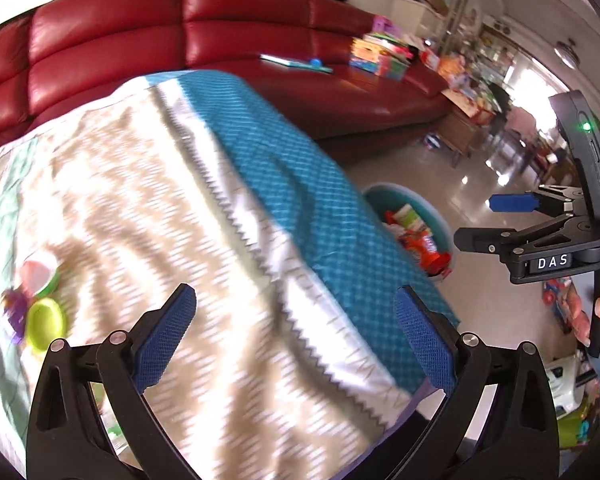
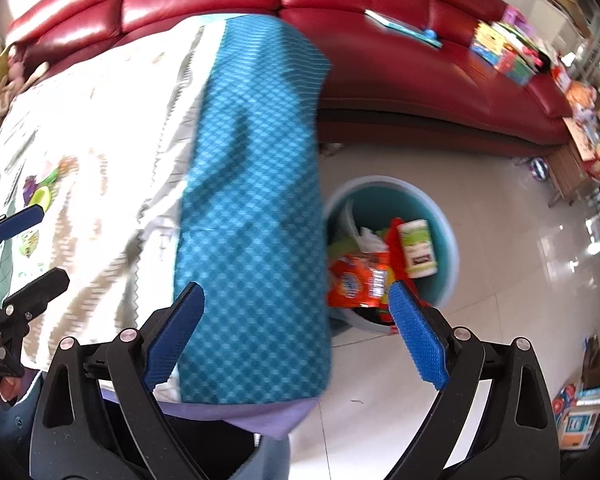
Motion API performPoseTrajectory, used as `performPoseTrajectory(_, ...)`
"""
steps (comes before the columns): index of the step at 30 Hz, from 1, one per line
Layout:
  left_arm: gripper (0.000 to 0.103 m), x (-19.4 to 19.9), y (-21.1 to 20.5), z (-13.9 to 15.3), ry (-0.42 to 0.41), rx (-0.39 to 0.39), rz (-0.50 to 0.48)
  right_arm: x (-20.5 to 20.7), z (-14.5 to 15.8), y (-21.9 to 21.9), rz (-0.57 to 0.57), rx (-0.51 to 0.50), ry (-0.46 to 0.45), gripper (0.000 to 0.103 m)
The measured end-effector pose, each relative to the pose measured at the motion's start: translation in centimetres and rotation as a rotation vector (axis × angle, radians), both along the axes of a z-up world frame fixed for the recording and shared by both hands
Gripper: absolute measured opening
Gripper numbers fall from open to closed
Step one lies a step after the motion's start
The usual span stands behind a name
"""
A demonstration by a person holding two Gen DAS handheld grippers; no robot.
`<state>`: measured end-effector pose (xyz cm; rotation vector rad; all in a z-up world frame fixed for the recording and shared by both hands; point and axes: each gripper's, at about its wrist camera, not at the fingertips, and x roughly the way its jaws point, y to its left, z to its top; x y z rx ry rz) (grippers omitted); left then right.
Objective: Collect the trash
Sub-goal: 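Move both tools back over the bed toward the remaining items, then grasp the green-labelled cookie packet with the right tool while the left tool grasps the lime-green lid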
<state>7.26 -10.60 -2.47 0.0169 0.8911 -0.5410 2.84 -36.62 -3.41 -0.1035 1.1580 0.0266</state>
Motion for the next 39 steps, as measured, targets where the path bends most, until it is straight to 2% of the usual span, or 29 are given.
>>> performPoseTrajectory(11, 0.099, -3.0, 11.7, -0.4, -0.003, 0.009, 0.195, -0.2, -0.9, 9.5, 0.178, 0.018, 0.026, 0.089)
performPoseTrajectory(17, 0.099, -4.0, 18.7, -2.1, 0.036, 0.040, 0.295, 0.5, -2.3, 15.9, 0.285, 0.030, 0.067, 0.089)
performPoseTrajectory(22, 0.099, -4.5, 23.1, -3.3, 0.052, 0.052, 0.357, 1.5, -3.7, 21.7, 0.372, 0.050, 0.115, 0.089)
performPoseTrajectory(29, 0.099, -4.8, 26.5, -4.5, 0.063, 0.044, 0.394, 2.2, -5.5, 28.0, 0.460, 0.092, 0.184, 0.089)
performPoseTrajectory(36, 0.099, -4.5, 28.6, -5.5, 0.073, 0.056, 0.386, 3.4, -7.0, 30.1, 0.451, 0.155, 0.243, 0.089)
performPoseTrajectory(39, 0.099, -4.3, 29.5, -6.0, 0.096, 0.026, 0.399, 3.9, -8.1, 30.6, 0.445, 0.192, 0.284, 0.089)
